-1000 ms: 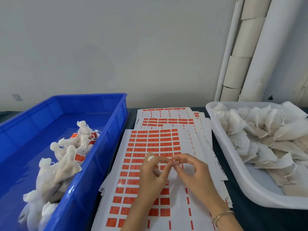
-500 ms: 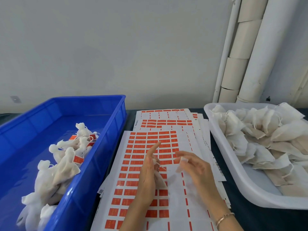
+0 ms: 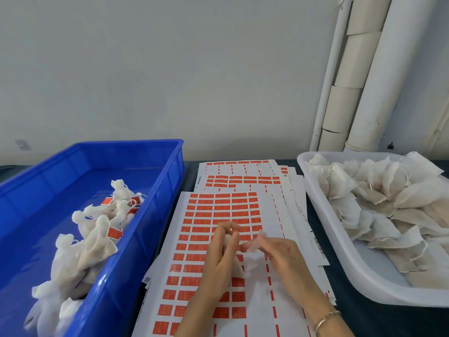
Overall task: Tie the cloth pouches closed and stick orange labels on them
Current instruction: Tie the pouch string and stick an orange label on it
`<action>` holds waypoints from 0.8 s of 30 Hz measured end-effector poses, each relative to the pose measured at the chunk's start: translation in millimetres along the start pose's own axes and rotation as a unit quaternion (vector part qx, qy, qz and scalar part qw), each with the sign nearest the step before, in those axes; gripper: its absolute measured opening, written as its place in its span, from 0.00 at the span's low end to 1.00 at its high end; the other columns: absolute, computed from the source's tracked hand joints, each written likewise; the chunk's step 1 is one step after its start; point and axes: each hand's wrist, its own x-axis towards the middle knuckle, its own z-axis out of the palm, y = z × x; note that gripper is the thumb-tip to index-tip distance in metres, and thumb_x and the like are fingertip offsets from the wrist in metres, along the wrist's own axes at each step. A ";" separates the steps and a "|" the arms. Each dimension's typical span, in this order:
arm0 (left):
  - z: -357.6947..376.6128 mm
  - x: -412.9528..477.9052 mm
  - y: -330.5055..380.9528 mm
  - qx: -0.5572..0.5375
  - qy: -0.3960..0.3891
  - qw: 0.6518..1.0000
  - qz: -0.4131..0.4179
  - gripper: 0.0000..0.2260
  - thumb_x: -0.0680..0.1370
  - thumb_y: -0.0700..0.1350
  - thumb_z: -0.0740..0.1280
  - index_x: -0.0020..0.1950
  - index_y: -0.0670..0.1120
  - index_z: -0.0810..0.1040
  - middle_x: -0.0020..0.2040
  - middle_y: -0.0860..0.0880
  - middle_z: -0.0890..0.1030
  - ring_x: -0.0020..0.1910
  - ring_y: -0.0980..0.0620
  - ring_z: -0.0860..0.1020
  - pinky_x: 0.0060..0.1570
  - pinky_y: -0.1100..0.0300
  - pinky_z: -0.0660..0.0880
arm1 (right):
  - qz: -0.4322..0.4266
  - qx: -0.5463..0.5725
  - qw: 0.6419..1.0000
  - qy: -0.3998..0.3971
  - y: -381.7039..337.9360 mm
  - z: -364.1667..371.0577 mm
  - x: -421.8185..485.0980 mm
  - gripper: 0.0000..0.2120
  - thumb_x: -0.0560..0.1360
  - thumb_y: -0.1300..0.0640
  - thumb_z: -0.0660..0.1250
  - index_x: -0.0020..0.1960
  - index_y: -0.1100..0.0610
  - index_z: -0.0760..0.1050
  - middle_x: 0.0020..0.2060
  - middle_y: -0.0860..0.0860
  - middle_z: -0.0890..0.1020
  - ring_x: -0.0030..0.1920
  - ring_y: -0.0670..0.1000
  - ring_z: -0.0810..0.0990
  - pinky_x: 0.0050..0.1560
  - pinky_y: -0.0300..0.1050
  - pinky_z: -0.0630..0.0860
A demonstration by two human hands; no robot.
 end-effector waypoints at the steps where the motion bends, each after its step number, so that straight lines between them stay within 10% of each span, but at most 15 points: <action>1: 0.6 -0.5 -0.2 -0.002 -0.007 1.000 -0.003 0.06 0.81 0.46 0.59 0.50 0.56 0.74 0.40 0.68 0.79 0.42 0.66 0.80 0.31 0.72 0.75 | 0.007 0.018 1.000 -0.001 4.2 -3.5 3.2 0.20 0.75 0.36 0.61 0.45 0.48 0.84 0.48 0.44 0.85 0.56 0.42 0.80 0.62 0.42 0.67; 13: 0.2 -1.0 -0.8 0.059 -0.003 0.996 0.060 0.03 0.78 0.44 0.66 0.45 0.52 0.76 0.41 0.59 0.79 0.44 0.58 0.79 0.40 0.70 0.75 | 0.059 0.152 0.972 0.169 4.8 -17.5 12.0 0.10 0.78 0.57 0.65 0.41 0.58 0.82 0.43 0.56 0.85 0.46 0.57 0.84 0.50 0.49 0.80; 24: -0.3 -2.9 -1.5 0.084 -0.117 0.984 0.101 0.04 0.76 0.45 0.69 0.44 0.55 0.80 0.42 0.61 0.81 0.48 0.57 0.78 0.49 0.69 0.74 | 0.065 0.101 0.971 0.205 7.6 -18.1 9.0 0.05 0.71 0.53 0.73 0.41 0.55 0.84 0.35 0.53 0.84 0.37 0.52 0.81 0.43 0.42 0.79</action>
